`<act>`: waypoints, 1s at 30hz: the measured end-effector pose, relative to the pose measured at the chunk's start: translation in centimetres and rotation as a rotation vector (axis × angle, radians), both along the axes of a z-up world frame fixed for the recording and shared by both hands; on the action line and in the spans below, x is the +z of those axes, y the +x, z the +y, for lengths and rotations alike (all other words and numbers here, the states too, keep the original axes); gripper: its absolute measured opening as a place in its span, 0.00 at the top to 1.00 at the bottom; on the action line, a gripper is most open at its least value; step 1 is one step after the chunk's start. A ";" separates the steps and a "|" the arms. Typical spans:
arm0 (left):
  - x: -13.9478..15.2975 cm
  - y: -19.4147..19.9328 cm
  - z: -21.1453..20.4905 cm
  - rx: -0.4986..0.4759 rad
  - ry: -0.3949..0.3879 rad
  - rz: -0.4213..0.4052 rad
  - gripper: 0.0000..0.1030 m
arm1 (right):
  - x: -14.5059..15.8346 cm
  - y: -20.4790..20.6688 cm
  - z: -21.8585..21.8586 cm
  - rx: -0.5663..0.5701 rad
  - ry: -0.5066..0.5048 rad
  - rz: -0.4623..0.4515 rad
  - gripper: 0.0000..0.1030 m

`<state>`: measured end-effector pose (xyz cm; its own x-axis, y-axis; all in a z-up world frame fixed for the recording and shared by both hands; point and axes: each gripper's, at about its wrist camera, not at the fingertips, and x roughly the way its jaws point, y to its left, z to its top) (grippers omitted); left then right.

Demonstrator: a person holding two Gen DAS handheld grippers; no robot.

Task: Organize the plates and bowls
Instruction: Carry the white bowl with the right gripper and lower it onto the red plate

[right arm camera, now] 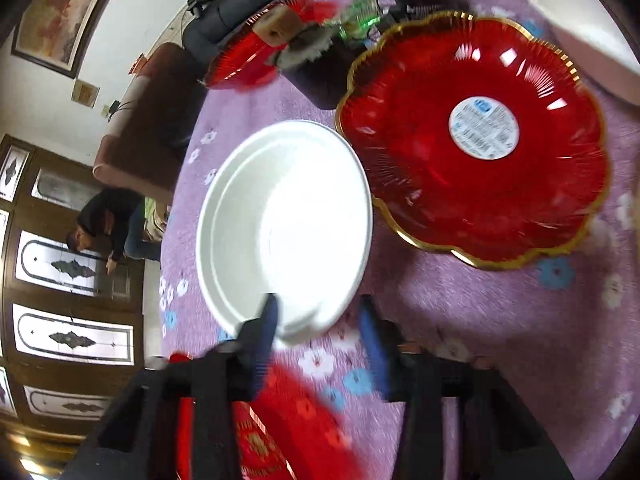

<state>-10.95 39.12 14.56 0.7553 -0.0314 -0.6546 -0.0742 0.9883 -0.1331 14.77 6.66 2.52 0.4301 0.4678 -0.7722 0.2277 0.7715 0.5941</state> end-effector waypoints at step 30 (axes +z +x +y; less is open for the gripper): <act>-5.1 0.6 -26.9 -0.416 -0.066 0.173 0.02 | 0.4 -19.6 -14.7 0.291 -0.024 0.097 0.91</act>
<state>-10.36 12.25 9.51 0.5493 -0.3547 -0.7567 0.3008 0.9287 -0.2170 -4.88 -8.05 2.88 0.2045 0.5414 -0.8155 0.0498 0.8263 0.5610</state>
